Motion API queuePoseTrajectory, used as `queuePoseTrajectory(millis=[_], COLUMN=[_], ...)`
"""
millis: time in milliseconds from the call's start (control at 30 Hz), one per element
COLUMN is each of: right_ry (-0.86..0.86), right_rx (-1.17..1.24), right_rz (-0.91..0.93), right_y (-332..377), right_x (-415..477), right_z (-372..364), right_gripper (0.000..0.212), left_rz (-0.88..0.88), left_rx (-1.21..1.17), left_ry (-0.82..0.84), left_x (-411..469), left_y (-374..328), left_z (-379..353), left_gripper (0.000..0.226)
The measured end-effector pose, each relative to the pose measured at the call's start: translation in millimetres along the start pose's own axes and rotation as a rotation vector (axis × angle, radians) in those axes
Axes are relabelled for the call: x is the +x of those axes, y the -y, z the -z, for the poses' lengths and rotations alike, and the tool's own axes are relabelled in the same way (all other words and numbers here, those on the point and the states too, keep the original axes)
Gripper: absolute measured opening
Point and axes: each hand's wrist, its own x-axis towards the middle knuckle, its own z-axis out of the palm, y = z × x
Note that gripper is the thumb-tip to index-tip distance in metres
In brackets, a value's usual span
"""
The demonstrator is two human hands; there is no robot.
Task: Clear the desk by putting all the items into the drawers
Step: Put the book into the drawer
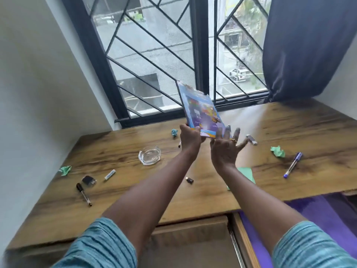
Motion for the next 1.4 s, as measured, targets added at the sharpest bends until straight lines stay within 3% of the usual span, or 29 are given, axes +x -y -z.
queuePoseTrajectory(millis=[133,300,433,500,567,633,800,967,1067,1167,1200,1267,1300,1400], right_ry=[-0.196,-0.243,-0.236,-0.208,-0.010,0.246,0.626,0.921,1.002,1.052,1.063,1.072,1.065,0.986], right_rx=[0.134,0.286,0.554,0.701,0.849,1.100,1.594,1.568,1.519,1.474,1.453,1.350,1.299,1.150], right_rz=[0.278,0.329,0.312,0.267,0.139,-0.022,-0.156,-0.147,-0.227,-0.314,-0.326,-0.373,-0.385,-0.420], right_y=[14.2,34.7,50.5,52.0,47.9,37.6,-0.1,-65.9,-116.5,-175.1,-195.0,-231.6,-249.0,-302.5], right_x=[-33.5,-74.9,-92.7,-99.1,-100.7,-103.4,-139.7,-190.8,-214.1,-228.7,-231.0,-231.6,-231.2,-226.4], right_z=[34.0,55.3,81.2,93.0,102.4,109.1,125.5,135.9,139.3,149.1,152.2,157.7,162.4,163.9], right_gripper=[0.039,0.030,0.017,0.019,0.022,0.024,0.019,0.022,0.020,0.011,0.017,0.057,0.060,0.026], left_rz=[-0.009,0.003,-0.020,-0.073,-0.141,-0.171,-0.092,0.106,0.286,0.344,0.363,0.376,0.373,0.363], left_rx=[-0.054,-0.100,-0.008,0.008,0.042,0.095,0.363,0.625,0.512,0.560,0.569,0.564,0.568,0.637], left_ry=[-0.032,-0.060,-0.046,0.031,0.037,-0.111,-0.417,-0.557,-0.484,-0.352,-0.312,-0.216,-0.162,-0.019], left_x=[-40.8,-72.8,-88.1,-106.9,-132.8,-152.2,-201.6,-255.5,-291.4,-322.4,-328.8,-337.9,-341.5,-349.6], left_y=[-2.1,-7.8,-16.4,-25.4,-34.8,-29.9,4.8,46.6,63.5,73.5,77.3,84.4,87.6,95.0], left_z=[28.7,68.9,93.5,105.7,118.9,136.6,187.6,217.2,203.3,171.9,160.1,135.4,120.8,75.2], left_gripper=[0.025,0.036,0.078,0.074,0.041,0.020,0.042,0.052,0.041,0.031,0.029,0.026,0.024,0.022])
